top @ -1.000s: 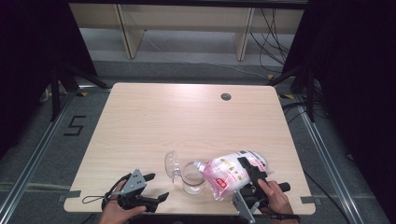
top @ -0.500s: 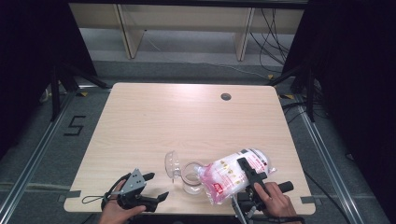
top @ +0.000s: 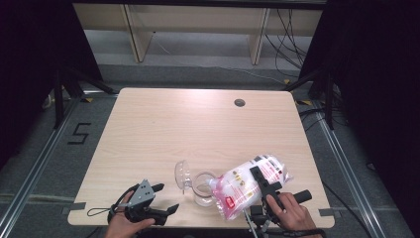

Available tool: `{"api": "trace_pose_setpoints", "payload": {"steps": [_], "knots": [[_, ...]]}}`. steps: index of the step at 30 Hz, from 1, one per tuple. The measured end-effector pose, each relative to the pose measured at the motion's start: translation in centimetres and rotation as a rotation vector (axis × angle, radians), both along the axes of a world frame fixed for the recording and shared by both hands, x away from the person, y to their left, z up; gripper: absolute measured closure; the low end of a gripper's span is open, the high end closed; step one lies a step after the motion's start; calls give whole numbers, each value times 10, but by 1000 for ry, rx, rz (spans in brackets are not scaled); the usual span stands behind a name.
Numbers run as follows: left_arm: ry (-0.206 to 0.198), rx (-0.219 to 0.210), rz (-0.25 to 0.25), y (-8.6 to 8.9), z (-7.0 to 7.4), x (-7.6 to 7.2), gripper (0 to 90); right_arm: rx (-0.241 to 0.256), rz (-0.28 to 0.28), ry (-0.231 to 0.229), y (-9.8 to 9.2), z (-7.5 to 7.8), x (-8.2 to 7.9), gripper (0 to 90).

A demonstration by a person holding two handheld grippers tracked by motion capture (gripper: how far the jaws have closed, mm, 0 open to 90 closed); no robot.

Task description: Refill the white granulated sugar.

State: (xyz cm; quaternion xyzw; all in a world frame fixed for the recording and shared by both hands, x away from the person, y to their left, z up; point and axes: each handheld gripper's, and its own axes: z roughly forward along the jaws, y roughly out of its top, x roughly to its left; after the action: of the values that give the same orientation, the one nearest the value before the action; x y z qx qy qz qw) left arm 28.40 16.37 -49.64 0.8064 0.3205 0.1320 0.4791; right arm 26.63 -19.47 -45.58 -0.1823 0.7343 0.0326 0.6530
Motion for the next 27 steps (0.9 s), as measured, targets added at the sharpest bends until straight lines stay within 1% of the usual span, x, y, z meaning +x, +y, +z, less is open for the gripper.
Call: {"api": "trace_pose_setpoints", "payload": {"steps": [1, 2, 3, 4, 7, 9, 11, 12, 13, 16, 18, 19, 22, 23, 24, 25, 26, 27], "knots": [[-1, 0, 0, 0, 0, 0, 158, -12, -1, -5, 1, 1, 1, 496], [0, 0, 0, 0, 0, 0, 159, 1, -24, 0, 0, -1, 0, 497], [0, 1, 0, 0, 0, 0, 159, -5, -28, 4, 1, -1, 0, 497], [1, 1, 0, 0, 0, 0, 159, -17, 2, -13, 2, 0, 2, 498], [0, 1, 0, 0, 0, 0, 159, -28, -1, -16, 3, 0, 2, 500], [0, 0, 0, 0, 0, 0, 159, -12, -18, -16, 3, -1, 2, 500], [1, 0, 0, 0, 0, 0, 158, -20, -12, -22, 3, 0, 3, 502], [0, 0, 0, 0, 0, 0, 158, -34, -2, -32, 3, 1, 3, 502], [0, -1, 0, 0, 0, 0, 159, -25, -9, -29, 3, 0, 3, 503], [-3, 2, -2, 0, 0, 0, 159, -25, -12, -32, 3, 0, 4, 504], [1, -1, 0, 0, 0, 0, 158, -45, -7, -44, 3, 2, 4, 504], [1, 0, 0, 0, 0, 0, 158, -33, -9, -40, 3, 1, 3, 505], [-3, 8, 0, 0, 0, 0, 159, -61, 9, -53, 5, 3, 5, 506], [-3, 8, 0, 0, 0, 0, 158, -61, 9, -53, 5, 3, 5, 506], [-3, 8, 0, 0, 0, 0, 158, -31, -9, -38, 3, -1, 4, 506], [-3, 8, 1, 0, 0, 0, 158, -49, -10, -44, 5, 0, 3, 506], [-2, 8, 1, 0, 0, 0, 158, -67, 13, -54, 7, 2, 3, 507], [-2, 8, 1, 0, 0, 0, 158, -67, 13, -54, 7, 2, 3, 507]]}}
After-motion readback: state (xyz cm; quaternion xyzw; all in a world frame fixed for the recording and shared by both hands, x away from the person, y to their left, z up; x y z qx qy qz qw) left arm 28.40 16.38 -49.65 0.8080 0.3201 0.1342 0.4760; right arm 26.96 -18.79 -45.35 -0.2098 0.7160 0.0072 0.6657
